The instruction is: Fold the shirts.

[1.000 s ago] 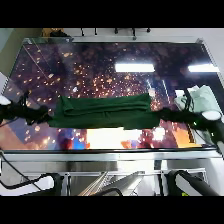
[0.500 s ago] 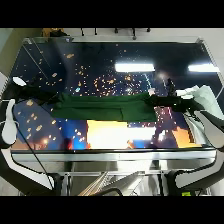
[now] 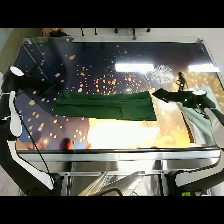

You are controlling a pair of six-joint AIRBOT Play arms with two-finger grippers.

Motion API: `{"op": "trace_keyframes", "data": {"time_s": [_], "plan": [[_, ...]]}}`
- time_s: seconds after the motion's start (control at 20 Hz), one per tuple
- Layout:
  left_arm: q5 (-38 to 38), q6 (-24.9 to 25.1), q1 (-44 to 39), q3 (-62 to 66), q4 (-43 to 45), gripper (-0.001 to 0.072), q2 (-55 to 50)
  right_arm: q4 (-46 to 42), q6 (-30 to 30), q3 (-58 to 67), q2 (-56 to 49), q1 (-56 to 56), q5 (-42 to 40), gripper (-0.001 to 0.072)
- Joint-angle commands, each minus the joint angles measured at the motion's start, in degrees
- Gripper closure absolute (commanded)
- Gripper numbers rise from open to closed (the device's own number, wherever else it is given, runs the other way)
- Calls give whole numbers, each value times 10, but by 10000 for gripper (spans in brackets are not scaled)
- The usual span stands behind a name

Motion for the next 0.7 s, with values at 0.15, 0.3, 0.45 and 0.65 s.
{"op": "trace_keyframes", "data": {"time_s": [0.15,0.3,0.45,0.65], "plan": [[-80,-20,-17,77,-6,8,-3,-23,18,4,-40,-6,50,66],[-80,-20,-45,77,-6,8,-3,-24,18,4,-57,29,52,67],[-72,-20,-85,77,-6,8,-3,-21,18,4,-82,57,56,75],[-48,-20,-147,54,-5,546,-3,-10,8,22,-84,83,104,570]]}}
